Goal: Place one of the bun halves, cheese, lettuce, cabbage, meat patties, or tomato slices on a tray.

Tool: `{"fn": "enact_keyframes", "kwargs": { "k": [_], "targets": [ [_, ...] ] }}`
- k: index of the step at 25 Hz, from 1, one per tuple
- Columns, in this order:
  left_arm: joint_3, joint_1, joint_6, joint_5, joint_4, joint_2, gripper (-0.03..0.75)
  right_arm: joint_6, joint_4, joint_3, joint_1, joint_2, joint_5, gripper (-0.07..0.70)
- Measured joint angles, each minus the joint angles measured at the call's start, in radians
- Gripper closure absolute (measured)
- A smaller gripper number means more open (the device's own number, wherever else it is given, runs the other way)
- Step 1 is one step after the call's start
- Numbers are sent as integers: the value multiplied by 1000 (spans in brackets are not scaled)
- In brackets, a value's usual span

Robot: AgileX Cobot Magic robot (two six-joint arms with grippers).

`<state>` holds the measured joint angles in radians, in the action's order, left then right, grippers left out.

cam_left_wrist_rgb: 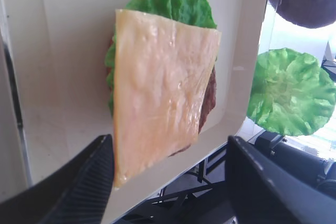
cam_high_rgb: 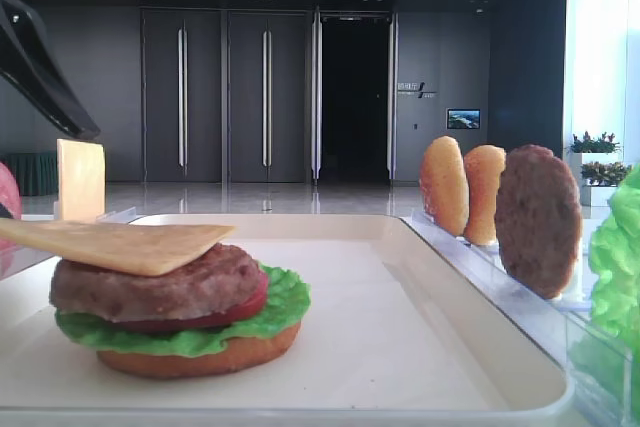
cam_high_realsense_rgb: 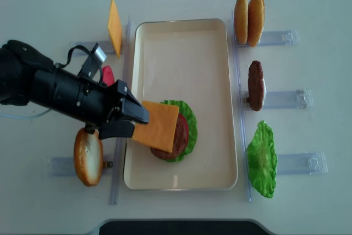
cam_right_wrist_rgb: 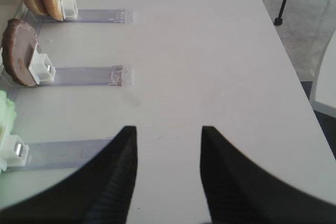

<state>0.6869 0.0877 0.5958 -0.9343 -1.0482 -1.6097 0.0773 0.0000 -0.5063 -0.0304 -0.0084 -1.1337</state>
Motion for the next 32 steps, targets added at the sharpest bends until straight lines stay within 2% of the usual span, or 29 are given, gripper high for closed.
{"fn": "enact_keyframes", "kwargs": {
  "k": [9, 16, 26, 32],
  "targets": [
    [2, 0, -24, 0, 20, 0, 223, 0, 0, 0, 0, 0, 0, 352],
    [61, 0, -85, -23, 91, 0, 232, 0, 0, 0, 0, 0, 0, 352],
    [68, 0, -93, -26, 102, -1, 234, 0, 0, 0, 0, 0, 0, 352],
    [135, 0, -112, -68, 126, -1, 234, 0, 0, 0, 0, 0, 0, 352]
  ]
}}
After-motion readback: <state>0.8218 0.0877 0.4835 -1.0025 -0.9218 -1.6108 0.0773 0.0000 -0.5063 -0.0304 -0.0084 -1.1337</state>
